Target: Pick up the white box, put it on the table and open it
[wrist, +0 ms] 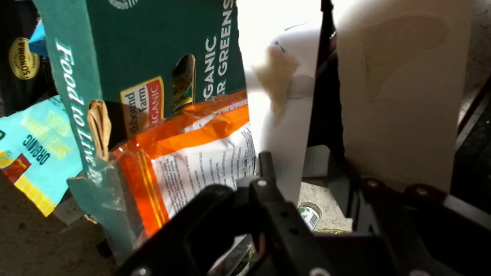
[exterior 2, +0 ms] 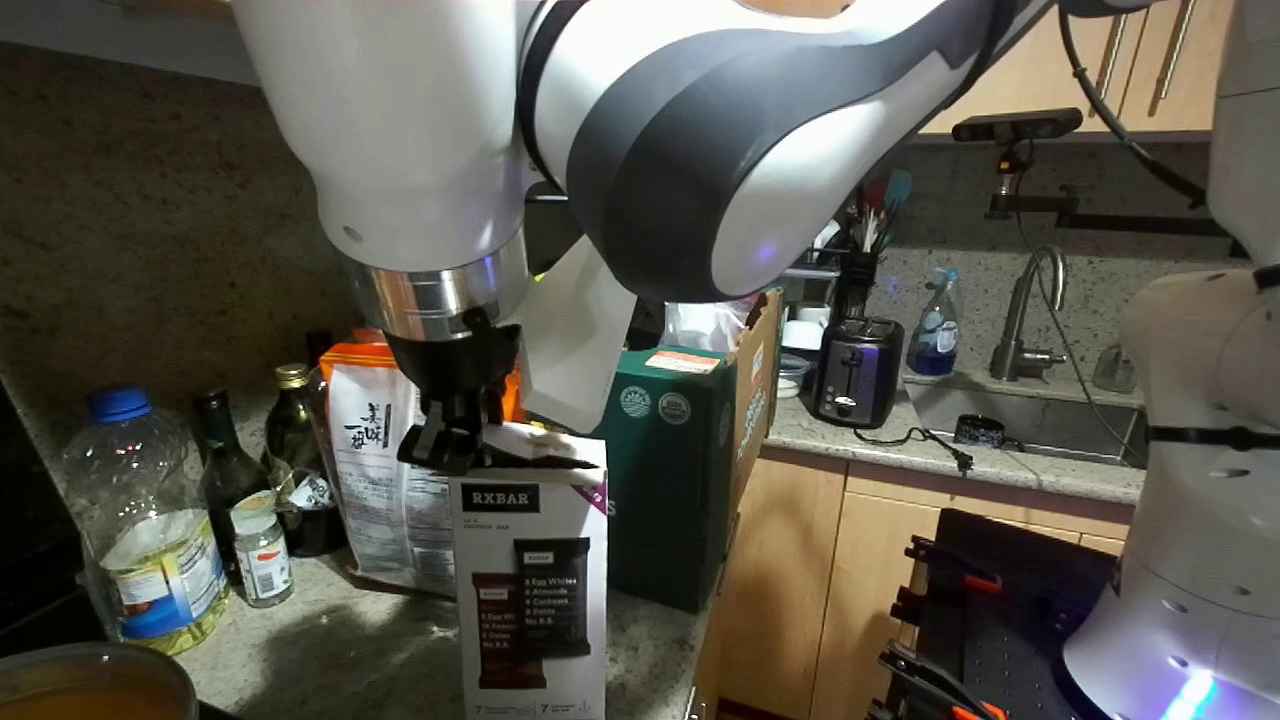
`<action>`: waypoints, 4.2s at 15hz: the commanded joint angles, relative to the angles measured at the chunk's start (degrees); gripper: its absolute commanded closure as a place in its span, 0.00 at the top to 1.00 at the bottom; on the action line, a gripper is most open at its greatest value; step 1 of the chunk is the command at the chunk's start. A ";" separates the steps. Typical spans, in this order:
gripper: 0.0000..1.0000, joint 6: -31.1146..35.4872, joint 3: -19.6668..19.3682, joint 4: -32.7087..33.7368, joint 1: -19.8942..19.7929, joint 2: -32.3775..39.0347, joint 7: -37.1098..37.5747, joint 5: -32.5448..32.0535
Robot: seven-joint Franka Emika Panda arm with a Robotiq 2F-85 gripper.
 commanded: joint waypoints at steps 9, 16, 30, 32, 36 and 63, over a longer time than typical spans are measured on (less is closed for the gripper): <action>0.00 -2.07 -0.13 -0.06 0.41 0.06 1.42 -0.44; 0.00 -3.17 0.37 -0.57 1.86 -1.33 2.10 -2.35; 0.00 -1.73 0.86 0.27 -0.24 -2.58 -1.72 -0.24; 0.27 -1.03 1.19 0.69 -0.02 -2.04 -1.92 0.59; 0.56 -0.07 2.08 1.15 0.61 -1.56 -1.51 3.65; 0.46 0.21 -0.10 7.71 2.80 4.81 0.60 -1.15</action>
